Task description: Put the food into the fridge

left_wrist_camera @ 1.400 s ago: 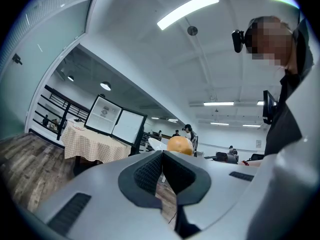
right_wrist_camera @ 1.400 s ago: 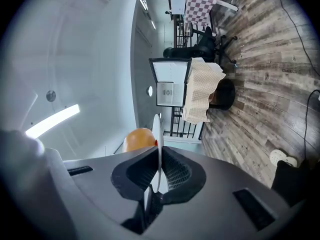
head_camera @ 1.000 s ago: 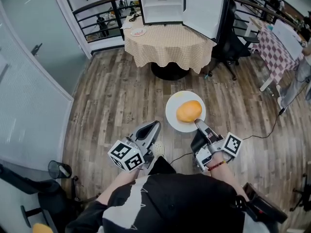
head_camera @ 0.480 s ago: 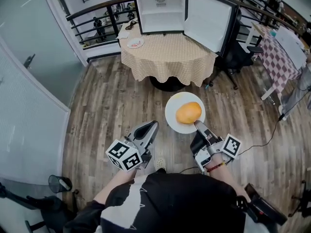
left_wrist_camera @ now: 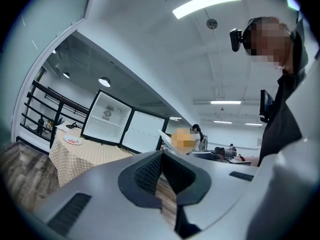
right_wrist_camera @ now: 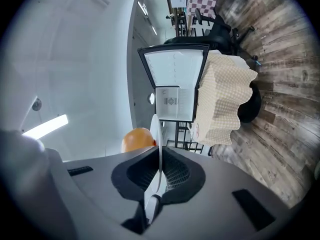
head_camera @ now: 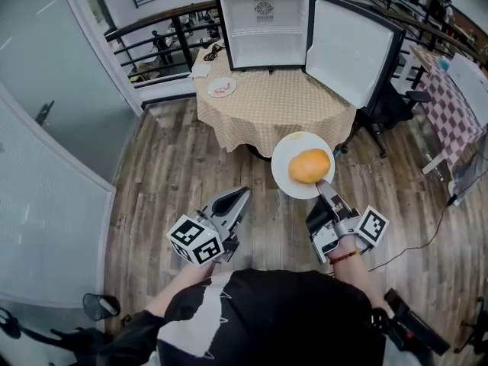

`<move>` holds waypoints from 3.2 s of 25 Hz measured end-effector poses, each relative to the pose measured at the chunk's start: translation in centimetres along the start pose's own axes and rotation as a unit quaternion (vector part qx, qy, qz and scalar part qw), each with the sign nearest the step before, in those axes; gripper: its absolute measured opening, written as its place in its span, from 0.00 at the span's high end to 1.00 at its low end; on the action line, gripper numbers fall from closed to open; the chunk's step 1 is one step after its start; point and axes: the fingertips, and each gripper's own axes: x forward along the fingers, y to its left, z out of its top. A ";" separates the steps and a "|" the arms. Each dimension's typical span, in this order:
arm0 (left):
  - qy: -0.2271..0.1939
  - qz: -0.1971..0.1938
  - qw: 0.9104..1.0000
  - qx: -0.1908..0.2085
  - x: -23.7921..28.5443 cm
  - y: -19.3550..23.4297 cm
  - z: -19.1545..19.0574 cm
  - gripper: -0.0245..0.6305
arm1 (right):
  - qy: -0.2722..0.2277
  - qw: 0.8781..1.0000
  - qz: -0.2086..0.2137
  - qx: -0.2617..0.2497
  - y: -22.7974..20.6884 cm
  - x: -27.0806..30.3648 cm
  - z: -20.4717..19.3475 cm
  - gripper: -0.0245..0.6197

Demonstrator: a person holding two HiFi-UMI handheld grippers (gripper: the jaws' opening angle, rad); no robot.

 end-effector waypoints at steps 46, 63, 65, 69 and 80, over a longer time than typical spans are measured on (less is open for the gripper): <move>-0.088 0.086 0.992 -0.016 25.8 16.8 6.4 0.94 | 0.127 0.992 -0.003 -0.004 -4.3 26.2 21.0 0.93; -0.081 0.133 0.988 -0.024 29.6 23.0 6.7 0.94 | 0.176 0.984 -0.008 0.022 -7.8 34.2 22.6 0.93; -0.075 0.128 0.989 -0.028 30.1 24.3 6.4 0.94 | 0.172 0.985 -0.010 0.024 -8.4 35.4 22.7 0.93; -0.066 0.110 0.991 -0.037 31.2 27.3 6.1 0.94 | 0.156 0.987 -0.020 0.027 -9.9 37.8 23.0 0.93; -0.020 0.068 0.996 -0.054 34.5 39.3 6.8 0.94 | 0.124 0.990 -0.052 0.035 -14.1 48.4 22.5 0.93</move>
